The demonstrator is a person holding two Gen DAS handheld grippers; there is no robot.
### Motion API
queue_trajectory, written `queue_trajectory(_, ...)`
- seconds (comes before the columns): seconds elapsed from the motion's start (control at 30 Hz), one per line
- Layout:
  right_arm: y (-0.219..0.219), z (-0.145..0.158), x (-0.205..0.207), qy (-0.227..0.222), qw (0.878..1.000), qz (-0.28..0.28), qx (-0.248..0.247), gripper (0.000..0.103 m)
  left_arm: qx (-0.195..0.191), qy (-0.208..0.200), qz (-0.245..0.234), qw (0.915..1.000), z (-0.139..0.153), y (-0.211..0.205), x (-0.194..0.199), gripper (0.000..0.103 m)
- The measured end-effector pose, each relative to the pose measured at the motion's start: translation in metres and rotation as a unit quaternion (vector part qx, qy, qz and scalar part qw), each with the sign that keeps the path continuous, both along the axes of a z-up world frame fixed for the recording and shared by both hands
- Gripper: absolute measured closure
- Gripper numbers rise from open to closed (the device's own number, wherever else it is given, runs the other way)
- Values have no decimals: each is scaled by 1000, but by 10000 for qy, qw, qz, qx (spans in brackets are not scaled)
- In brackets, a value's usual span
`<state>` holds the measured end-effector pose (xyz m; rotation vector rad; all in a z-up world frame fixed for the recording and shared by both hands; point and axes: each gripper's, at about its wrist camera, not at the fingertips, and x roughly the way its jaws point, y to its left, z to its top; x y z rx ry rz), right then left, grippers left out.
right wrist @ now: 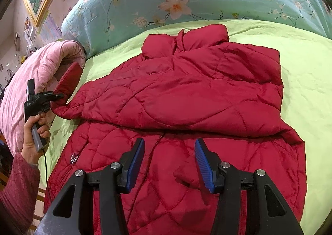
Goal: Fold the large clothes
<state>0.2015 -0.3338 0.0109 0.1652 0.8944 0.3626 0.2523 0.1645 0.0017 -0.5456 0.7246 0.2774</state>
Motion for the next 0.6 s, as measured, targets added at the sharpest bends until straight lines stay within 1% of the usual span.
queue_trajectory(0.07, 0, 0, 0, 7, 10000, 13, 18, 51, -244, -174, -24, 9995, 6, -4, -7, 96)
queue_trajectory(0.13, 1, 0, -1, 2, 10000, 30, 23, 51, -367, -401, -124, 9984, 16, -11, -12, 96)
queue_trajectory(0.27, 2, 2, 0, 6, 9999, 51, 109, 51, -388, -783, -488, 9950, 39, -33, -18, 96)
queue_trajectory(0.37, 2, 3, 1, 9, 9998, 61, 193, 51, -346, -1016, -941, 9898, 56, -62, -18, 96)
queue_trajectory(0.43, 1, 6, 1, -12, 9997, 43, 244, 51, -276, -1128, -1354, 9840, 65, -87, -15, 96)
queue_trajectory(0.5, 0, 9, 1, -68, 9997, -2, 230, 51, -184, -1228, -1634, 9787, 72, -107, -15, 96)
queue_trajectory(0.6, -6, 14, 1, -149, 9996, -104, 230, 50, -180, -1334, -2032, 9698, 76, -139, -16, 96)
